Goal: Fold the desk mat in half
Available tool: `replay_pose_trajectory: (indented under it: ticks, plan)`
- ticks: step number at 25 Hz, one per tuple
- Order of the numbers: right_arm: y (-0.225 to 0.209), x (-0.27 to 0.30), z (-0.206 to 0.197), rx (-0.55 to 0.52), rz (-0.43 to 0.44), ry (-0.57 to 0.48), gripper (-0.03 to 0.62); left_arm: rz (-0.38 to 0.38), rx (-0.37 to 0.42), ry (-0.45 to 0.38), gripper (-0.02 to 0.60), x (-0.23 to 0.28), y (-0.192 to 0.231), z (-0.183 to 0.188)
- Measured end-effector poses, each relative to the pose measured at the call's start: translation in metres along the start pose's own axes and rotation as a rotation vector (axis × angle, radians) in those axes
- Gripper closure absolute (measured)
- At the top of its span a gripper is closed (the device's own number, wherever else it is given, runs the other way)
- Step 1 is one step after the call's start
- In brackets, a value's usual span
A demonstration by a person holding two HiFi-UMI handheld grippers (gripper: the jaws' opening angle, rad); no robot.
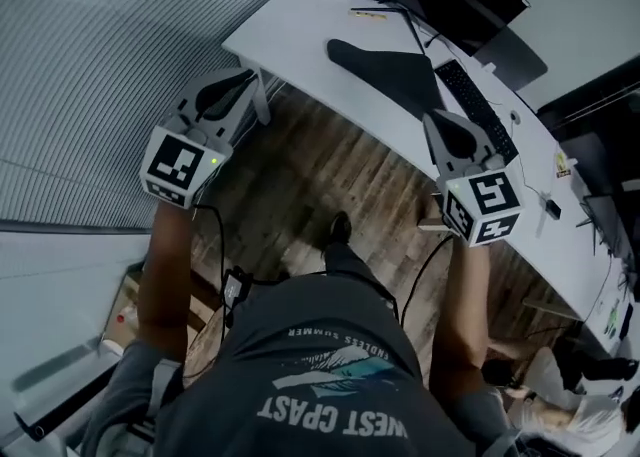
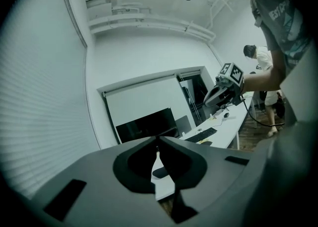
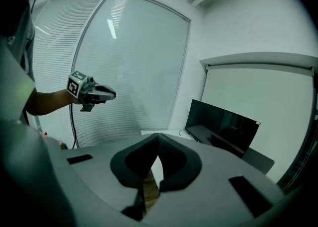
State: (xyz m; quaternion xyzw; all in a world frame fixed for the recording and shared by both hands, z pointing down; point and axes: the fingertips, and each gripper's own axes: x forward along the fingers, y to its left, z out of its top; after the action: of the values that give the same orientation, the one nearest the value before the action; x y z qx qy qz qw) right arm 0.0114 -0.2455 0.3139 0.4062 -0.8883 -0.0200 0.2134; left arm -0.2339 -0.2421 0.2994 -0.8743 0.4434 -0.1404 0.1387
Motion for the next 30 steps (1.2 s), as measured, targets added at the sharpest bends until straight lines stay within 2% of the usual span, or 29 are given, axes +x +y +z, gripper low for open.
replay_pose_trajectory:
  ticks: [8, 15, 30]
  plan:
    - [0.028, -0.048, 0.027, 0.003, -0.005, -0.076, 0.568, -0.042, 0.003, -0.046, 0.549, -0.032, -0.025, 0.036]
    - [0.037, -0.08, 0.03, -0.013, -0.024, -0.081, 0.569, -0.078, 0.002, -0.079, 0.549, -0.049, -0.052, 0.064]
    - [0.034, -0.102, 0.02, 0.025, -0.048, -0.085, 0.569, -0.118, -0.014, -0.057, 0.549, -0.053, -0.078, 0.064]
